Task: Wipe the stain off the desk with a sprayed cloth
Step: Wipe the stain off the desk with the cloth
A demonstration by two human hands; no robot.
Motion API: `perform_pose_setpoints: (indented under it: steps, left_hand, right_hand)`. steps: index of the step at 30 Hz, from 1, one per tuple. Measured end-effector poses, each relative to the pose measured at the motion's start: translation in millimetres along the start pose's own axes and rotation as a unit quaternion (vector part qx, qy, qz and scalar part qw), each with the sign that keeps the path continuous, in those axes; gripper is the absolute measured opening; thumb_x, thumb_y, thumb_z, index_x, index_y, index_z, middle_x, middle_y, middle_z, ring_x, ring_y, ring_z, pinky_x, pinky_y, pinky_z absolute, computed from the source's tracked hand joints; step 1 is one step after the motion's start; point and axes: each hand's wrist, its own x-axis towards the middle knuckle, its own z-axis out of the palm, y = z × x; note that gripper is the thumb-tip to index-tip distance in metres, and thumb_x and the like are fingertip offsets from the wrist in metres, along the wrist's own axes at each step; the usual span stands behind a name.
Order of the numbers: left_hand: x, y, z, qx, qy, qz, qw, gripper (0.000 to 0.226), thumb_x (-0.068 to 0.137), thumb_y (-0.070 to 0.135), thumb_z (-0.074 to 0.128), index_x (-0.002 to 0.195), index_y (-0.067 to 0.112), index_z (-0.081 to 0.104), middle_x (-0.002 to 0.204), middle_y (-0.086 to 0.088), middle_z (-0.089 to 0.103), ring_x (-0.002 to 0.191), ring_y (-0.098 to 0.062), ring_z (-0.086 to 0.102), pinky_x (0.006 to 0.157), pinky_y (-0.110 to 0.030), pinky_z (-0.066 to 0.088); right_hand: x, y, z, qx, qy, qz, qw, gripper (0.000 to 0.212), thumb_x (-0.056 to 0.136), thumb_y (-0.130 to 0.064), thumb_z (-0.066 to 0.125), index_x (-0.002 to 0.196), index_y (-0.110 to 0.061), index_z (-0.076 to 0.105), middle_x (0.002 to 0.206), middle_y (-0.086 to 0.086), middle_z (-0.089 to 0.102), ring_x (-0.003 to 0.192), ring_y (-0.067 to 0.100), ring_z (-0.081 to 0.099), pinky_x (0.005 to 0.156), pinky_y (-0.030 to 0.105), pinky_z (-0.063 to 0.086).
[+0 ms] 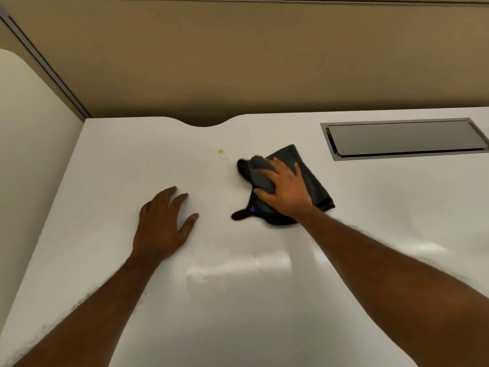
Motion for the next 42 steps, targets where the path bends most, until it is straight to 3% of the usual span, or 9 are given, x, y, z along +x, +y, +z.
perform_pose_setpoints:
  steps: [3, 5, 10, 14, 23, 28, 32, 37, 42]
  left_hand:
    - [-1, -3, 5, -0.014, 0.013, 0.000, 1.000, 0.064, 0.089, 0.059, 0.036, 0.136, 0.019, 0.054, 0.150, -0.007, 0.045, 0.139, -0.026, 0.040, 0.112, -0.046, 0.031]
    - [-2, -4, 9, -0.020, 0.023, -0.004, 1.000, 0.061, 0.091, 0.057, 0.036, 0.136, 0.020, 0.053, 0.151, -0.005, 0.044, 0.140, -0.025, 0.039, 0.113, -0.045, 0.030]
    - [-3, -4, 13, -0.025, 0.050, 0.001, 0.998, 0.056, 0.093, 0.053, 0.040, 0.133, 0.019, 0.056, 0.148, -0.006, 0.047, 0.138, -0.025, 0.043, 0.112, -0.044, 0.032]
    - [-3, -5, 14, -0.020, 0.048, -0.006, 0.999, 0.055, 0.093, 0.054, 0.039, 0.134, 0.022, 0.055, 0.149, -0.003, 0.047, 0.138, -0.023, 0.041, 0.112, -0.042, 0.031]
    - [0, -5, 13, -0.054, 0.074, -0.006, 0.996, 0.057, 0.092, 0.053, 0.045, 0.139, 0.020, 0.047, 0.151, -0.003, 0.042, 0.140, -0.021, 0.038, 0.112, -0.040, 0.031]
    - [-4, -4, 10, -0.101, 0.143, -0.003, 0.984, 0.065, 0.093, 0.054, 0.043, 0.140, 0.010, 0.043, 0.153, -0.013, 0.036, 0.142, -0.028, 0.034, 0.113, -0.041, 0.030]
    - [-6, -7, 9, -0.135, 0.156, -0.001, 0.979, 0.067, 0.094, 0.056, 0.038, 0.141, 0.009, 0.042, 0.152, -0.012, 0.037, 0.140, -0.028, 0.037, 0.111, -0.044, 0.035]
    - [-7, -8, 10, -0.126, 0.151, -0.003, 0.981, 0.060, 0.092, 0.050, 0.044, 0.139, 0.013, 0.045, 0.150, -0.009, 0.041, 0.139, -0.026, 0.038, 0.110, -0.043, 0.035]
    - [-11, -5, 8, -0.135, 0.165, -0.043, 0.976, 0.059, 0.094, 0.050, 0.040, 0.137, 0.011, 0.047, 0.147, -0.011, 0.046, 0.138, -0.027, 0.040, 0.110, -0.043, 0.035]
  right_hand:
    - [-23, 11, -3, 0.065, 0.085, -0.029, 0.994, 0.041, 0.078, -0.041, 0.060, 0.115, -0.024, 0.066, 0.131, 0.000, 0.060, 0.125, 0.023, 0.052, 0.108, 0.057, 0.033]
    - [-24, 19, -4, 0.058, 0.130, 0.022, 0.990, 0.042, 0.076, -0.040, 0.060, 0.113, -0.021, 0.067, 0.127, 0.001, 0.062, 0.119, 0.024, 0.055, 0.109, 0.056, 0.033]
    - [25, 11, 4, -0.041, 0.037, 0.122, 0.991, 0.059, 0.088, -0.061, 0.044, 0.139, -0.032, 0.043, 0.155, 0.003, 0.033, 0.147, 0.025, 0.019, 0.115, 0.064, 0.001]
    - [72, -12, 16, -0.066, -0.016, 0.121, 0.990, 0.073, 0.084, -0.076, 0.032, 0.146, -0.037, 0.028, 0.162, 0.006, 0.015, 0.150, 0.027, 0.003, 0.110, 0.072, -0.003]
    - [121, -89, 43, -0.073, -0.086, 0.006, 0.994, 0.076, 0.084, -0.077, 0.034, 0.150, -0.040, 0.024, 0.164, 0.001, 0.007, 0.151, 0.024, -0.002, 0.111, 0.070, -0.007]
    - [81, -130, 58, -0.073, -0.097, -0.148, 0.981, 0.067, 0.088, -0.069, 0.038, 0.148, -0.041, 0.030, 0.163, 0.002, 0.013, 0.150, 0.023, 0.004, 0.112, 0.069, -0.005]
    - [25, -122, 56, -0.032, -0.074, -0.197, 0.977, 0.060, 0.088, -0.062, 0.045, 0.144, -0.040, 0.038, 0.161, -0.001, 0.023, 0.150, 0.020, 0.011, 0.115, 0.063, -0.004]
    - [-33, -76, 35, -0.022, -0.030, -0.117, 0.992, 0.061, 0.084, -0.062, 0.042, 0.142, -0.043, 0.041, 0.160, -0.008, 0.024, 0.150, 0.017, 0.013, 0.113, 0.067, 0.002]
    - [-45, -56, 24, -0.067, 0.002, 0.116, 0.991, 0.066, 0.085, -0.068, 0.033, 0.145, -0.041, 0.032, 0.162, -0.001, 0.020, 0.150, 0.021, 0.007, 0.109, 0.071, -0.010]
